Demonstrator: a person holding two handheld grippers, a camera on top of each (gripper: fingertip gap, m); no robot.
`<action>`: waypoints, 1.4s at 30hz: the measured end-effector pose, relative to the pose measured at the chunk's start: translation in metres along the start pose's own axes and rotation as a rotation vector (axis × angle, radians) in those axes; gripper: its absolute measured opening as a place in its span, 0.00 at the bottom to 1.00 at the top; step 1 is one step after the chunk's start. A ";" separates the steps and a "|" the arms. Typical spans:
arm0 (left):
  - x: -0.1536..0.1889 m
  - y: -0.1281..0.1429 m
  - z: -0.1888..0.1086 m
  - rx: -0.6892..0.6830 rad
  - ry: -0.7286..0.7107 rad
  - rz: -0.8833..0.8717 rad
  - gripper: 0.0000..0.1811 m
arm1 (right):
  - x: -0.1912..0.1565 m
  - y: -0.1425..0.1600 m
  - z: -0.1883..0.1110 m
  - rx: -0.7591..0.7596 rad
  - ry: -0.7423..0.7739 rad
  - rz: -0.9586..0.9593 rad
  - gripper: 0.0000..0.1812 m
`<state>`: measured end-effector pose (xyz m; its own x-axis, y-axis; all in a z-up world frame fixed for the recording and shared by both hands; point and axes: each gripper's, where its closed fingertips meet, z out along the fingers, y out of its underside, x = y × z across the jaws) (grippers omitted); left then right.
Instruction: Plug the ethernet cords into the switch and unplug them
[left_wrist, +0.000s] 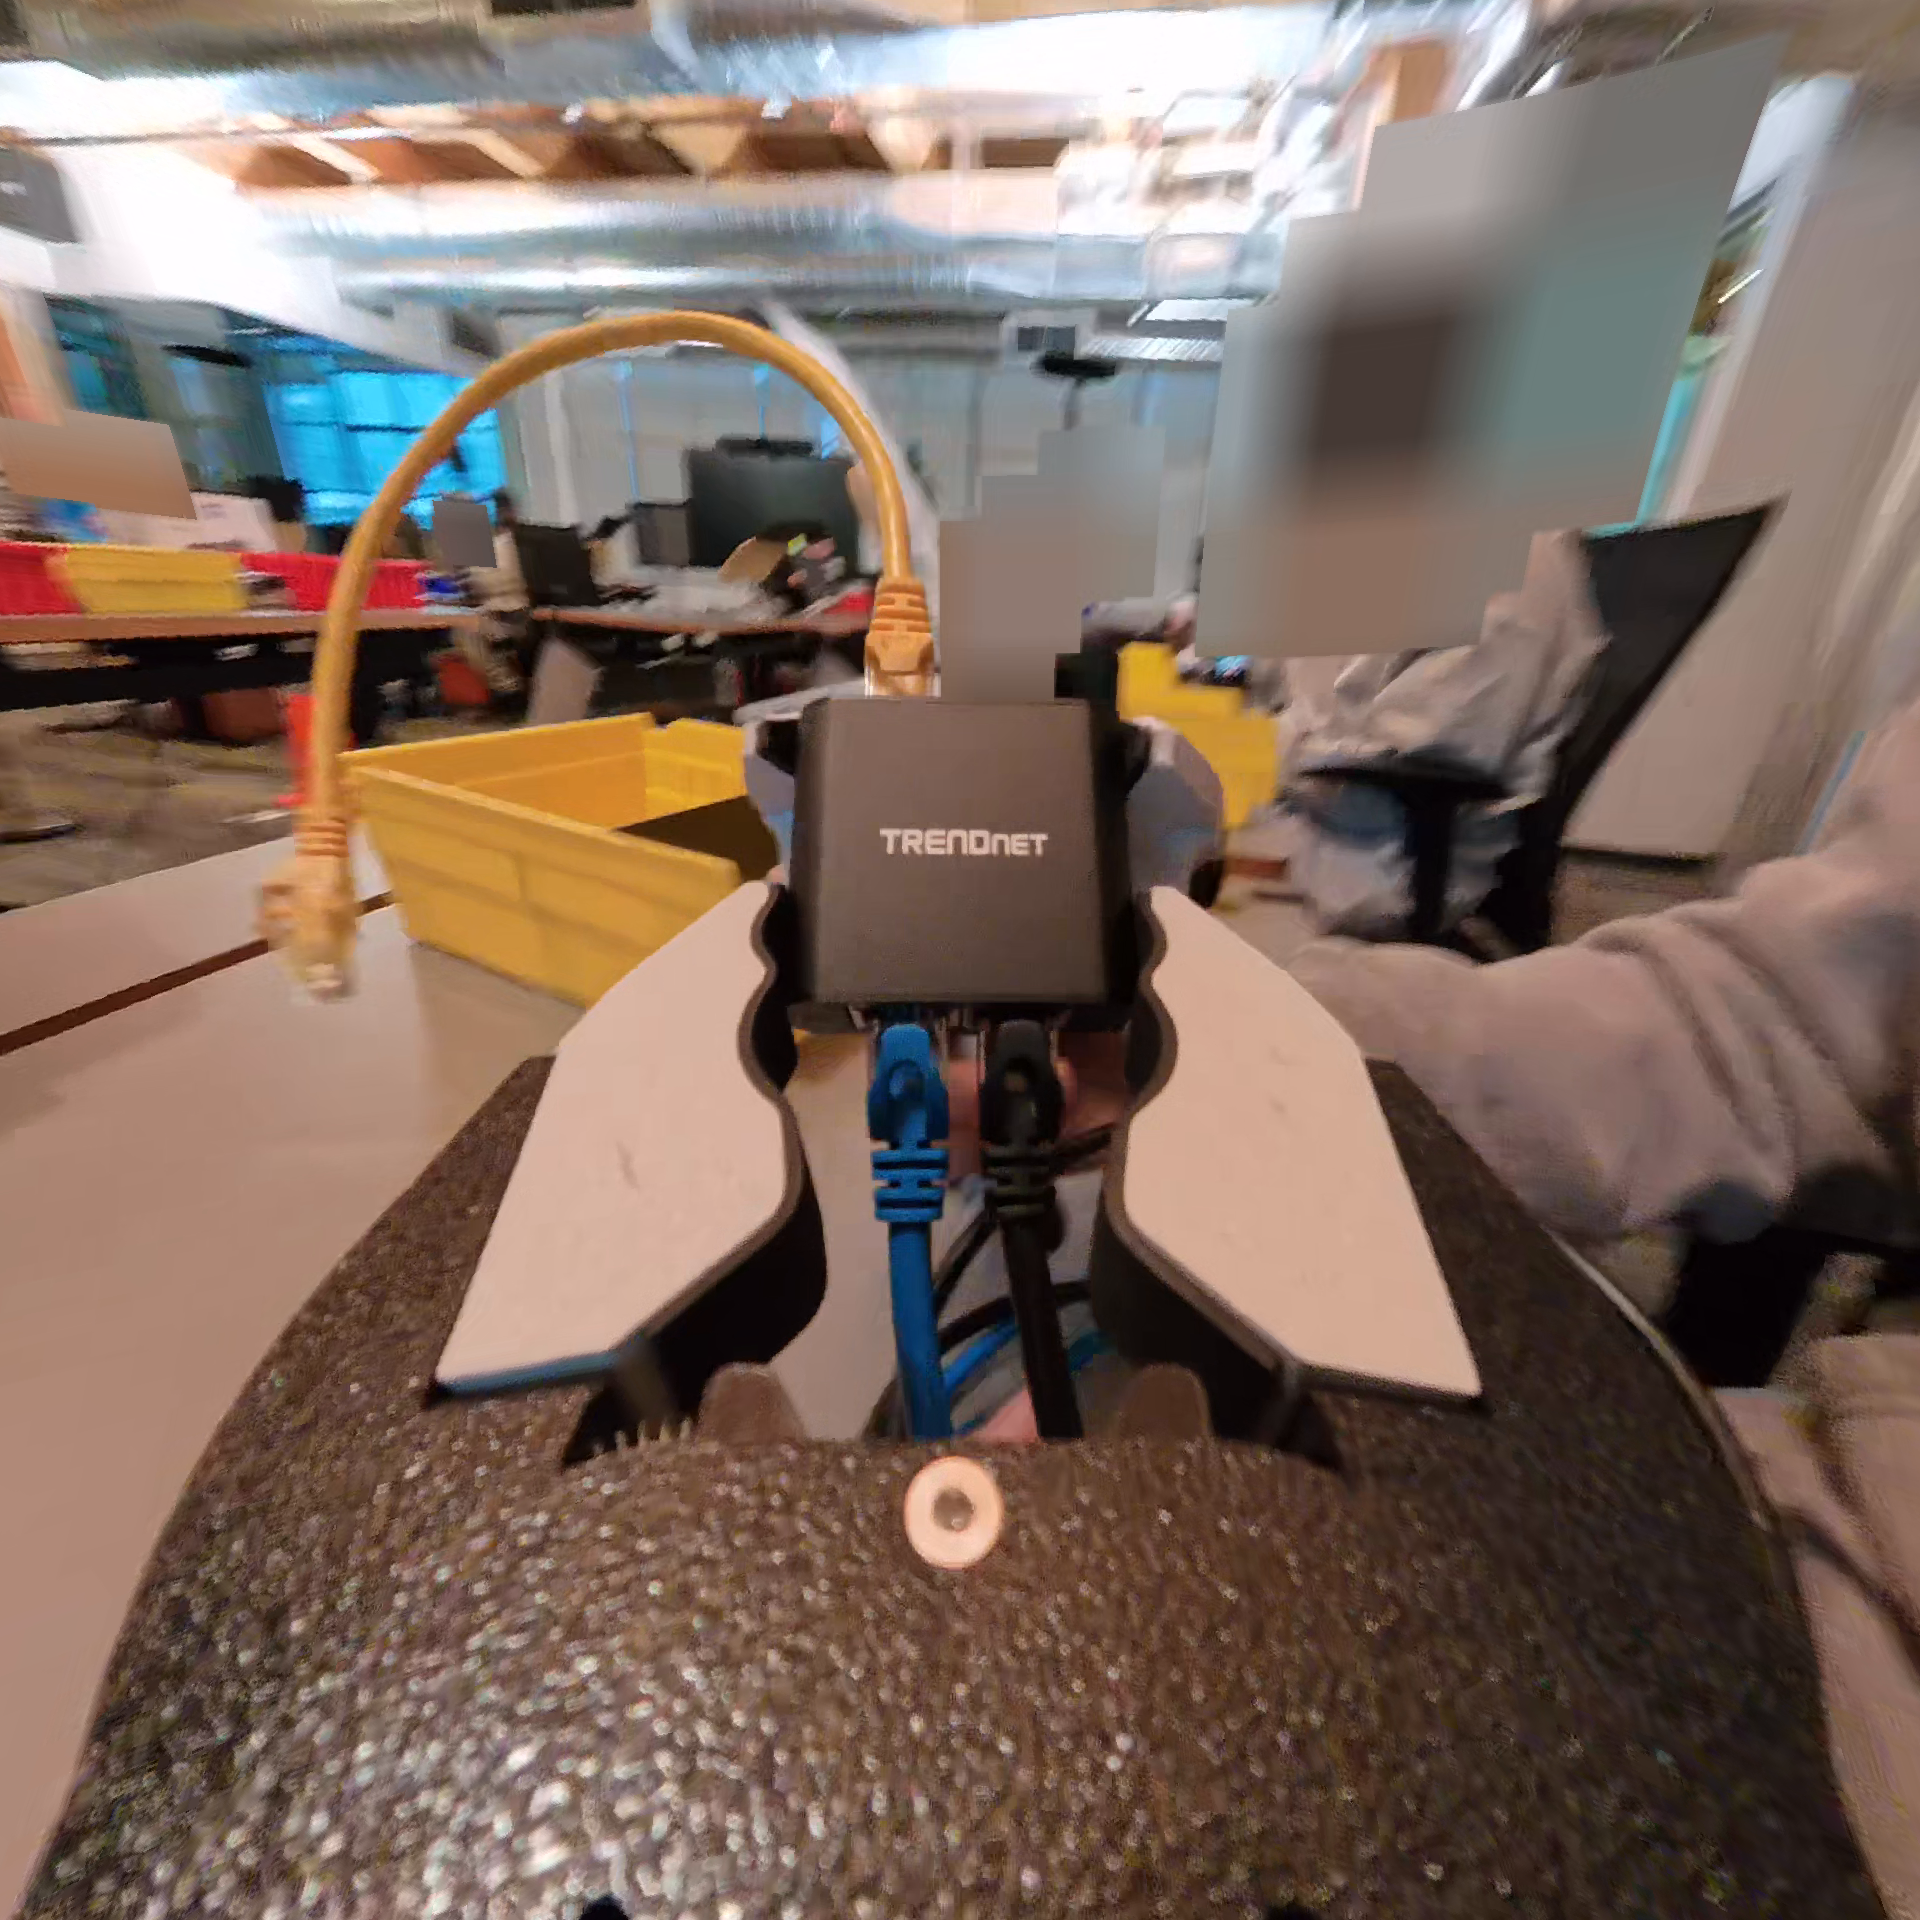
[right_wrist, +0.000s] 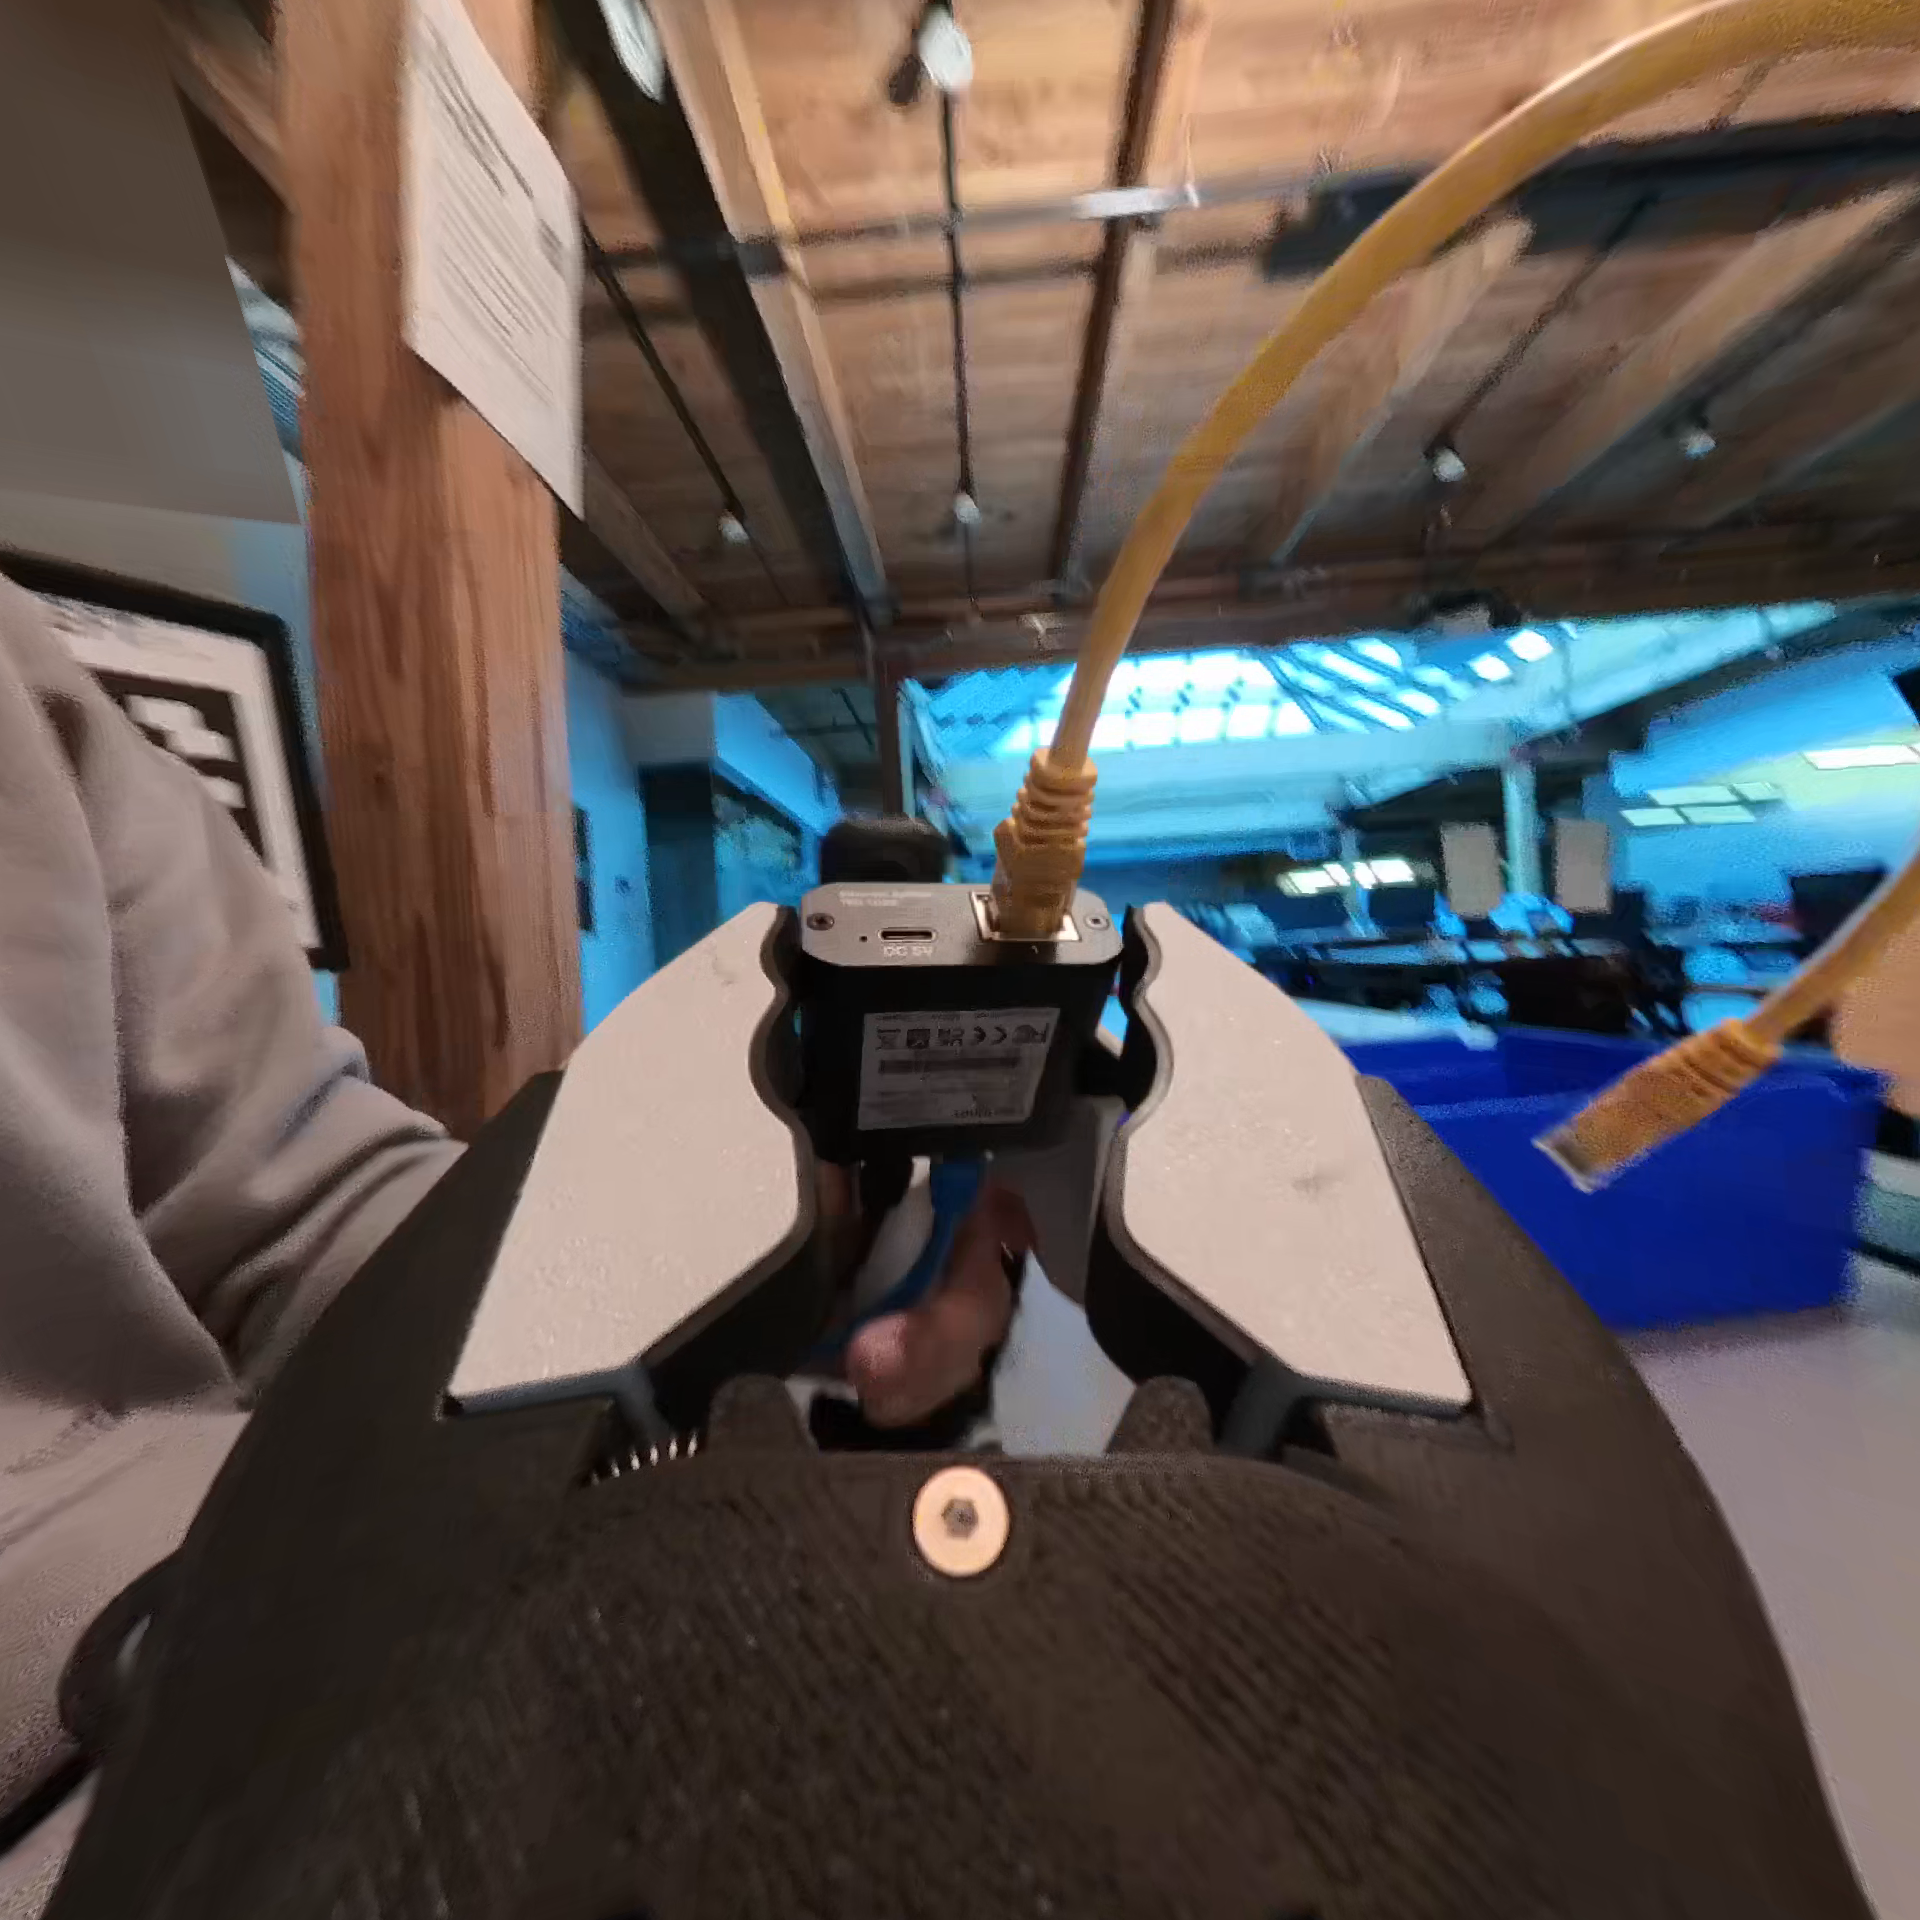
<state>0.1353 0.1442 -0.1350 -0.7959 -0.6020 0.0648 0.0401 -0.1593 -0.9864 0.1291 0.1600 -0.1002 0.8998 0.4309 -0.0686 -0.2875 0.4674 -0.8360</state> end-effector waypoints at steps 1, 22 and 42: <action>-0.009 0.002 -0.004 -0.045 -0.059 0.046 0.34 | 0.008 0.003 -0.001 -0.051 0.050 -0.007 0.32; -0.043 0.043 -0.039 -0.586 -0.338 0.317 0.34 | 0.056 0.048 -0.015 -0.023 0.583 0.677 0.09; -0.032 0.050 -0.041 -0.366 -0.255 0.392 0.34 | 0.041 0.056 -0.022 0.228 0.555 0.917 0.07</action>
<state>0.1381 0.1870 -0.1929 -0.5916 -0.7375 -0.3257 0.0550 0.3662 -0.9289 0.1573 0.1872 -0.1620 0.3186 0.3067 -0.8969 -0.9260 0.3029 -0.2253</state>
